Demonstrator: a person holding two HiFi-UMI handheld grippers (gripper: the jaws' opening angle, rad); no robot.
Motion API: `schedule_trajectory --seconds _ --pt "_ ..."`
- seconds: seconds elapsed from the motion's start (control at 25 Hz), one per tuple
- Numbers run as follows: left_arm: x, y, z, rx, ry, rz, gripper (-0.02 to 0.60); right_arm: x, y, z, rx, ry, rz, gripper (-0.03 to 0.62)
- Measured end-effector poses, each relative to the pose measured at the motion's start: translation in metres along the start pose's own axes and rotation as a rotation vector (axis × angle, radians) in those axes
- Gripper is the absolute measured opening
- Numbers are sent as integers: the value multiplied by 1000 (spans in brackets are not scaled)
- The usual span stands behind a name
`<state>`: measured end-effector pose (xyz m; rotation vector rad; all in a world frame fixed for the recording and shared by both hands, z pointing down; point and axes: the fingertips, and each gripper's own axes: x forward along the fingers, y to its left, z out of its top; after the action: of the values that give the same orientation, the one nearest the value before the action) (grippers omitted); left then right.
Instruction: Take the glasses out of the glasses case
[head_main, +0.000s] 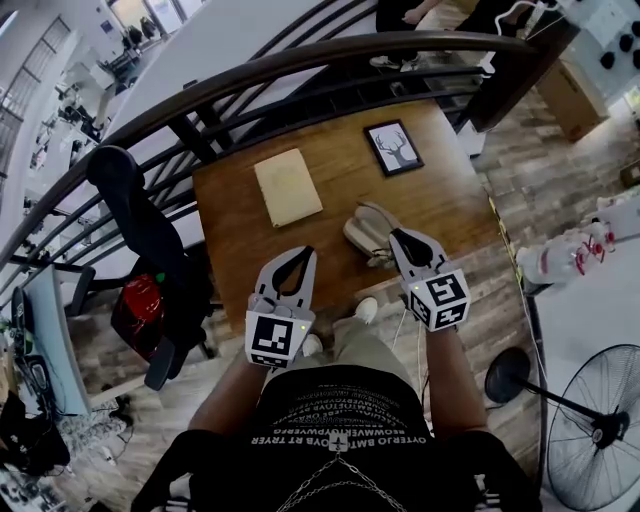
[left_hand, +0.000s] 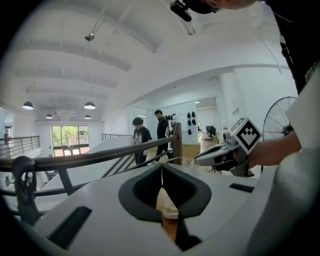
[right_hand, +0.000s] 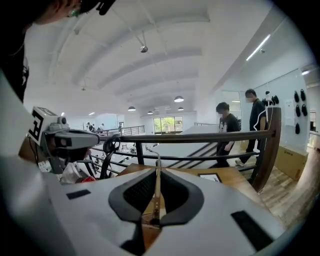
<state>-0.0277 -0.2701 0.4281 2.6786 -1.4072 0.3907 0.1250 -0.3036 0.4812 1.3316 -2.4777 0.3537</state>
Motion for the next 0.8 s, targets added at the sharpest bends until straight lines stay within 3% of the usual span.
schedule_trajectory --seconds 0.8 --pt "-28 -13 38 23 -80 -56 28 -82 43 63 -22 -157 11 35"
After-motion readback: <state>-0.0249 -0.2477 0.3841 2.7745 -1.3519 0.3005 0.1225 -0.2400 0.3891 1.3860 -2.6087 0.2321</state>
